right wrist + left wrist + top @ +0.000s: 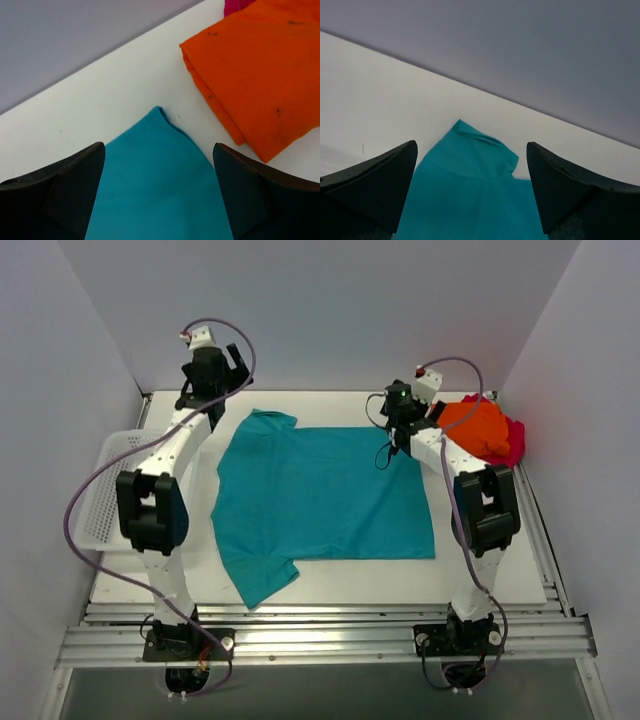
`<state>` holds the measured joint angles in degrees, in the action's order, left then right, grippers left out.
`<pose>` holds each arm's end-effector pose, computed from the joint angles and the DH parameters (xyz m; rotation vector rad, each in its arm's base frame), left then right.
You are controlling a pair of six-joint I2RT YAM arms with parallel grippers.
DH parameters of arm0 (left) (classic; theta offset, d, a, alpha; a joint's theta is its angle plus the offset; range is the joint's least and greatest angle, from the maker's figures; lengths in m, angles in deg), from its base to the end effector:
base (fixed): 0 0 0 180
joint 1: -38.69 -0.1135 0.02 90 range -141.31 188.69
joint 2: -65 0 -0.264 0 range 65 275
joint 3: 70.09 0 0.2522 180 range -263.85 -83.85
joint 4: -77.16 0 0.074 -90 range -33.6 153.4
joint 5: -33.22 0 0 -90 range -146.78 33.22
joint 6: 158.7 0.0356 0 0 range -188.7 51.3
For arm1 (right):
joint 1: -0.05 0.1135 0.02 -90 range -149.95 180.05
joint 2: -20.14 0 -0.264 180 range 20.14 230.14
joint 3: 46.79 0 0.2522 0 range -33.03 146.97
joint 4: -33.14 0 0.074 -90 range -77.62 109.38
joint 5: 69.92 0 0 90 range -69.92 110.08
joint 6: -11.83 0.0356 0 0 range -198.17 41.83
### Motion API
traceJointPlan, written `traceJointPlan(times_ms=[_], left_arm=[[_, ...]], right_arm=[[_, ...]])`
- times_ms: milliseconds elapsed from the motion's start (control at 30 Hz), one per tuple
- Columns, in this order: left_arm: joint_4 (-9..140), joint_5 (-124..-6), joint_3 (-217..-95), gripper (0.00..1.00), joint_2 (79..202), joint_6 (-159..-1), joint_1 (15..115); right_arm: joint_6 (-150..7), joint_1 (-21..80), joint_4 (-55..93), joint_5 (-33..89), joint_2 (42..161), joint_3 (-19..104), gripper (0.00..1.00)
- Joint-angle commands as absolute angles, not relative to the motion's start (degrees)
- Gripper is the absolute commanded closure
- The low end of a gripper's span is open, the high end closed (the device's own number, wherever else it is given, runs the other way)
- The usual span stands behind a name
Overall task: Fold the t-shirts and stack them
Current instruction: Flatten out the tshirt, then grap the side of the flattened tshirt closest away from the robot with both arms
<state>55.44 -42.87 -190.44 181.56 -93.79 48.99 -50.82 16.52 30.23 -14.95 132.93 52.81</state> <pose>0.4866 -0.0797 0.3329 -0.4056 1.8346 -0.1963 0.4535 0.1128 0.2707 0.5799 1.7040 -0.0212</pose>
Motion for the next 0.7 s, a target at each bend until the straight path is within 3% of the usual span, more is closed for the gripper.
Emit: traceJointPlan(times_ms=[0, 167, 233, 467, 667], left_arm=[[56.9, -37.1, -180.2, 0.00, 174.6, -98.0, 52.1], [66.7, -30.7, -152.5, 0.00, 159.2, -103.4, 58.0], [67.2, -28.6, -147.1, 0.00, 155.3, -105.0, 61.4], [53.5, -18.6, -129.1, 0.07, 136.2, -116.9, 74.3], [31.6, -10.4, -126.1, 0.11, 124.4, -131.3, 90.5]], right_arm=[[-47.9, 18.5, 30.8, -13.8, 127.5, 46.2, 0.15], [-44.2, 25.7, 30.8, -20.3, 118.0, 31.5, 0.15], [-41.8, 28.3, 28.7, -21.6, 112.2, 28.1, 0.16], [-30.0, 39.1, 15.9, -24.8, 88.9, 13.0, 0.15], [-22.7, 53.7, 3.2, -27.6, 68.5, 4.8, 0.14]])
